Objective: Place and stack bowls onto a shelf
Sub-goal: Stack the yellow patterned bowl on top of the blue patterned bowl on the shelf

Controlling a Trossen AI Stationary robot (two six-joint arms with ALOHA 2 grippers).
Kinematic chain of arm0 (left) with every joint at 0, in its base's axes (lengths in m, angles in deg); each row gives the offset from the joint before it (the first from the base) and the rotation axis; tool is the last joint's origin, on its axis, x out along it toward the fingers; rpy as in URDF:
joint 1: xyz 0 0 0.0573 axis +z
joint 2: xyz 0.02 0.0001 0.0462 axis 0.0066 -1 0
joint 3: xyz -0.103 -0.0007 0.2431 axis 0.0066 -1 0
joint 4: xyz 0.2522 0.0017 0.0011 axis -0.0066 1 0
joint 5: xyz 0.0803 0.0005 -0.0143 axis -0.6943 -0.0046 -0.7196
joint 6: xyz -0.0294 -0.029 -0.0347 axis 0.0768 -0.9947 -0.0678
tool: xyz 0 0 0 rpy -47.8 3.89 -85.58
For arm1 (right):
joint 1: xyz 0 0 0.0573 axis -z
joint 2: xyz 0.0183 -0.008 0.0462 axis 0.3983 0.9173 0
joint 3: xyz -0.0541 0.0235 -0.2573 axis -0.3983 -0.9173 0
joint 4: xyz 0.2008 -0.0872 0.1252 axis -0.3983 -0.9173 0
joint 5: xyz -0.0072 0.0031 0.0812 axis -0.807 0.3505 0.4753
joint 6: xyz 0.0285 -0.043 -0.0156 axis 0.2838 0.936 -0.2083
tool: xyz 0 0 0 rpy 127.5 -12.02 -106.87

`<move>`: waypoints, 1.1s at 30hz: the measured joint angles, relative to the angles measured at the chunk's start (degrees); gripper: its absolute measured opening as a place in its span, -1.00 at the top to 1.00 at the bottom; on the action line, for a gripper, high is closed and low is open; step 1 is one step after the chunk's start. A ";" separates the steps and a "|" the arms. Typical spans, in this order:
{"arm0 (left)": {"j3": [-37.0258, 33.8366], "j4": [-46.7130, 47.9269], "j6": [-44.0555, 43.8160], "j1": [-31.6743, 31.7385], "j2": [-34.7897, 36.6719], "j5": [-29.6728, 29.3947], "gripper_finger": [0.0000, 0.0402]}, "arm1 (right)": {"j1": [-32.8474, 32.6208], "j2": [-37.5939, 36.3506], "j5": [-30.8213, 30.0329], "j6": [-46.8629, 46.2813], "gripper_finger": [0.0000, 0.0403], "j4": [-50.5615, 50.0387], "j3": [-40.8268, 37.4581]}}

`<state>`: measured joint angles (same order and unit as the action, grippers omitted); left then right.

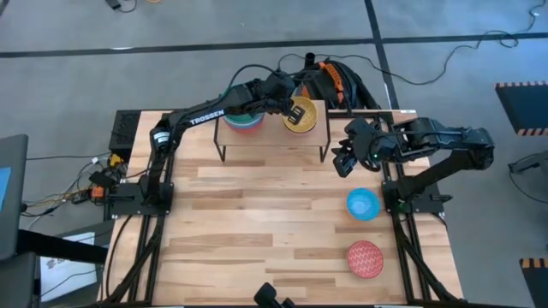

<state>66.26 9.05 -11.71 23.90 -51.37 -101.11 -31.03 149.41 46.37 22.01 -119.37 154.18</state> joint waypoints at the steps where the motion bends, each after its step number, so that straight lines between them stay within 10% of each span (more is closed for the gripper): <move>1: 0.00 0.04 0.05 0.00 0.00 0.01 0.84 | 0.18 0.00 0.00 0.00 0.05 0.00 0.00; 33: 1.81 4.94 0.09 0.00 0.22 2.67 0.70 | 4.44 0.15 0.07 -0.44 0.05 -0.04 0.00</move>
<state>68.07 13.99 -11.62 23.90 -51.15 -98.44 -26.60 149.56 46.44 21.58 -119.41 154.18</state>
